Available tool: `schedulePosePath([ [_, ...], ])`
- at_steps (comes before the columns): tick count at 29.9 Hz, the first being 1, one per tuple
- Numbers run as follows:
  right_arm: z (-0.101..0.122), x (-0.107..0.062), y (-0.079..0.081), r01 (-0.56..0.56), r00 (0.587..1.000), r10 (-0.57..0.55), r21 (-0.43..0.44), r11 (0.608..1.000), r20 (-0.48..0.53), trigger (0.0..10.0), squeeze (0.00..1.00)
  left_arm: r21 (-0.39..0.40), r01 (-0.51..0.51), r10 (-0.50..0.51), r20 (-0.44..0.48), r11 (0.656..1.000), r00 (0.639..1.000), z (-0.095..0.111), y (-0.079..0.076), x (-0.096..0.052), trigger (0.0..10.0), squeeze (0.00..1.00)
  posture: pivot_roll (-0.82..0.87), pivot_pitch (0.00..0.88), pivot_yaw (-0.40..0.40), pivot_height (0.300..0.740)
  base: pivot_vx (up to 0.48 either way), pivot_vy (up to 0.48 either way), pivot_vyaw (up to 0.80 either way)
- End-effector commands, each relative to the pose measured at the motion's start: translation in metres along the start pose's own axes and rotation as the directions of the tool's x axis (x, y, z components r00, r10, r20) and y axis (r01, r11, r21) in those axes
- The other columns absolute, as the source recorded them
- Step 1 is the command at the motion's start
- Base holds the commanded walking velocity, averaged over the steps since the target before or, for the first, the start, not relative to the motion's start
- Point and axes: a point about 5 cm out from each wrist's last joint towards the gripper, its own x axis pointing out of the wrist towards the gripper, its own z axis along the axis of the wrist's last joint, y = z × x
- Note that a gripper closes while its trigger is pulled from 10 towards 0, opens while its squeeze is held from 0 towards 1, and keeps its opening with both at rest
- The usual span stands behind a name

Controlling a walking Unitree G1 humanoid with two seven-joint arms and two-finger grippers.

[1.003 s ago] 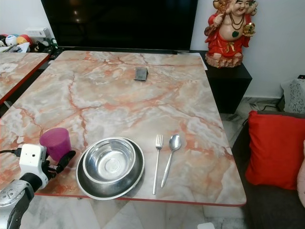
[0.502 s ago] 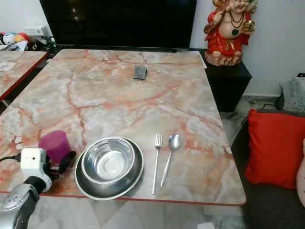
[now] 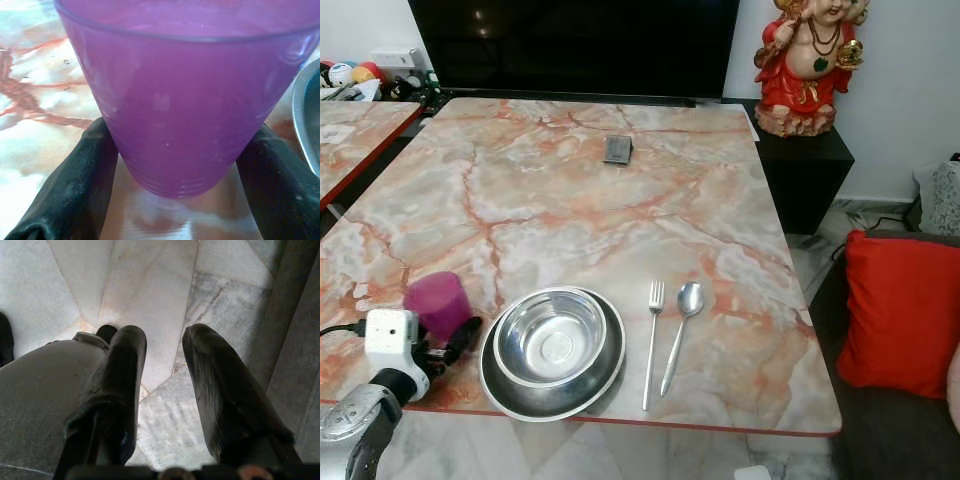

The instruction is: Setting the table

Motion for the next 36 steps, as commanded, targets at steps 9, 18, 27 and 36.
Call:
schedulePosePath([
  [9, -0.0044, -0.0009, -0.0014, 0.0, 1.0, 0.0, -0.014, 1.0, -0.018, 10.0, 0.0, 0.013, 0.024, -0.023, -0.035, 1.0, 0.999, -0.0084, -0.0025, -0.0043, 10.0, 0.0, 0.02, 0.102, -0.017, 0.74, 0.0, 0.0, 0.0],
  [18, -0.0049, -0.001, -0.0015, 0.0, 1.0, -0.001, -0.014, 1.0, -0.02, 10.0, 0.0, 0.013, 0.033, -0.032, -0.045, 0.999, 0.998, -0.0102, -0.0046, -0.0043, 10.0, 0.22, 0.01, 0.102, -0.017, 0.74, 0.0, 0.0, 0.0],
  [27, -0.0047, -0.0009, -0.0014, 0.0, 1.0, 0.0, -0.016, 1.0, -0.021, 10.0, 0.0, 0.022, 0.039, -0.038, -0.045, 0.999, 0.998, -0.01, -0.005, -0.0049, 10.0, 0.27, 0.02, 0.105, -0.017, 0.74, 0.0, 0.0, 0.0],
  [36, -0.0047, -0.0009, -0.0013, 0.001, 1.0, -0.001, -0.015, 1.0, -0.02, 10.0, 0.0, 0.038, 0.047, -0.046, -0.048, 0.998, 0.998, -0.0097, -0.006, -0.0054, 10.0, 0.28, 0.02, 0.106, -0.016, 0.74, 0.0, 0.0, 0.0],
])
